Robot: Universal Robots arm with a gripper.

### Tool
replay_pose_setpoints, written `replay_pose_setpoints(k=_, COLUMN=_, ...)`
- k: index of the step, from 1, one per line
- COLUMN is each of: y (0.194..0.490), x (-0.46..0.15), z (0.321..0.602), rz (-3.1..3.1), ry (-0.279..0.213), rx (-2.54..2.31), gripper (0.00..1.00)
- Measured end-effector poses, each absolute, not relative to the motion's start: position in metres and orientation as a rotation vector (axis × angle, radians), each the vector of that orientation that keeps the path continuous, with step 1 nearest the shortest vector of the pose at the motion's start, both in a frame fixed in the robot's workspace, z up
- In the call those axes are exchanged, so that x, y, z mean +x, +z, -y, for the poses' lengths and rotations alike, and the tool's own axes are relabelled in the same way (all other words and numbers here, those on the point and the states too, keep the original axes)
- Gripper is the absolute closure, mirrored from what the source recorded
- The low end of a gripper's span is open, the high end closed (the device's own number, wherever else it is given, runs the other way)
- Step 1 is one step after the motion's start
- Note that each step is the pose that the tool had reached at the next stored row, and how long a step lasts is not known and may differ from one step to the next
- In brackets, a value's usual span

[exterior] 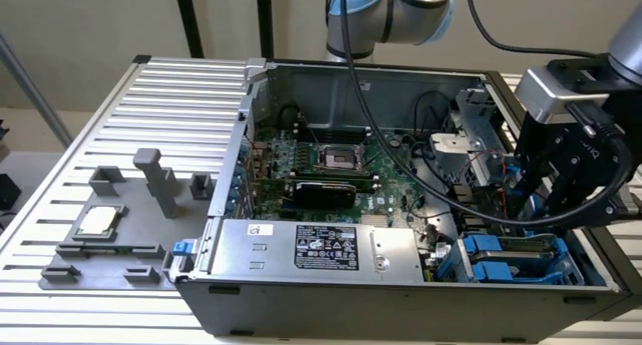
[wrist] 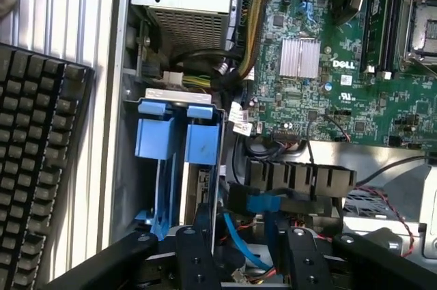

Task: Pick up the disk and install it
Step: 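Insert the first disk wire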

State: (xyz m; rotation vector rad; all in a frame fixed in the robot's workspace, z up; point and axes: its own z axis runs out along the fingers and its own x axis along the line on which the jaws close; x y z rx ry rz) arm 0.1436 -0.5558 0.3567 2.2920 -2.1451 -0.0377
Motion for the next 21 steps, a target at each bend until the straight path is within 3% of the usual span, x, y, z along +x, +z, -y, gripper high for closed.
replay_pose_setpoints(k=9, y=0.357, x=0.145, z=0.584, rz=2.159, ry=-0.069, rx=2.307, gripper=0.55)
replay_pose_setpoints(k=21, y=0.356, x=0.171, z=0.593, rz=2.172, ry=-0.113, rx=2.327, gripper=0.55)
